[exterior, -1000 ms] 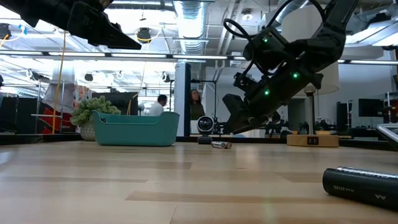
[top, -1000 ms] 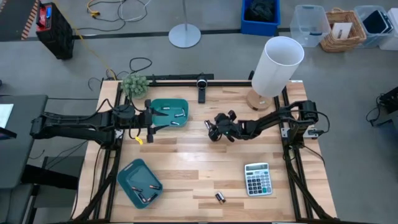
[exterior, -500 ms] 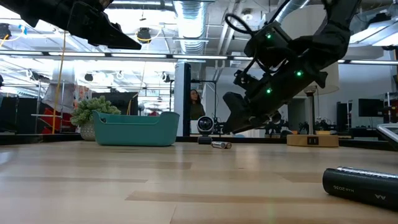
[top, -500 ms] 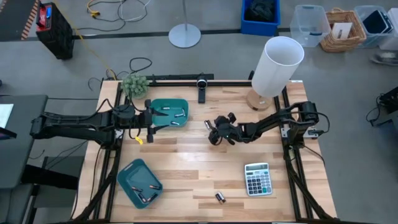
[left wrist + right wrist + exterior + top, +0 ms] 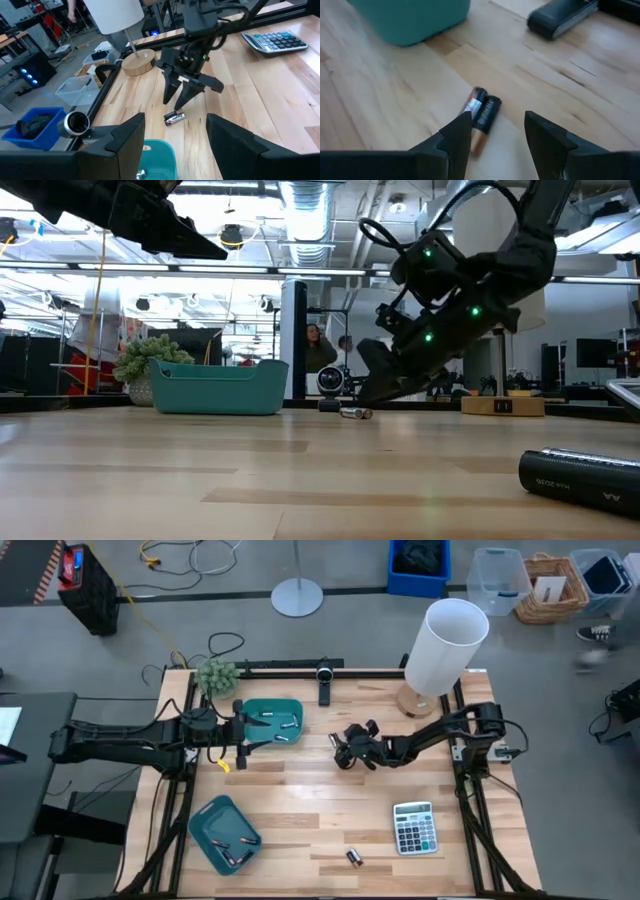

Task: Sort batteries
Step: Put the top black battery into the blue bin

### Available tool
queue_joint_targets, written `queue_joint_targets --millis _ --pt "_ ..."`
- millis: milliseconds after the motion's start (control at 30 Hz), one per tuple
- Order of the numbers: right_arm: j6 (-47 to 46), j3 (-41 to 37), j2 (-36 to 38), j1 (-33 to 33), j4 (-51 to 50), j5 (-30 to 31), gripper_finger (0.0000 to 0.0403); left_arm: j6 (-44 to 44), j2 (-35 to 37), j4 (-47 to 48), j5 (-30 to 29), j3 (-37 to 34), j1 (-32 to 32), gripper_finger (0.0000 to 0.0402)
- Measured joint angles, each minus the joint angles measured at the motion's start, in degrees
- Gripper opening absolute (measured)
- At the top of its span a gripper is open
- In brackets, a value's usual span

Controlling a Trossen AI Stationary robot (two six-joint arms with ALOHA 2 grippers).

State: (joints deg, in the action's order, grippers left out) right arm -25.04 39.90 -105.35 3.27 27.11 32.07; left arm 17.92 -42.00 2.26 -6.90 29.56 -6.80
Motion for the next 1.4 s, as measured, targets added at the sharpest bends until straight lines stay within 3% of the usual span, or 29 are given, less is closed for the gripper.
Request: queue_joint_targets --millis 200,1400 --pt "2.89 0.13 -1.86 -1.97 6.76 5.23 0.0201 -0.05 0.0 0.23 0.0 0.0 0.0 0.0206" --pt "-0.63 0.11 -1.82 -0.59 -0.08 1.81 0.0201 0.21 -0.02 0.22 0.0 0.0 -0.03 0.0206"
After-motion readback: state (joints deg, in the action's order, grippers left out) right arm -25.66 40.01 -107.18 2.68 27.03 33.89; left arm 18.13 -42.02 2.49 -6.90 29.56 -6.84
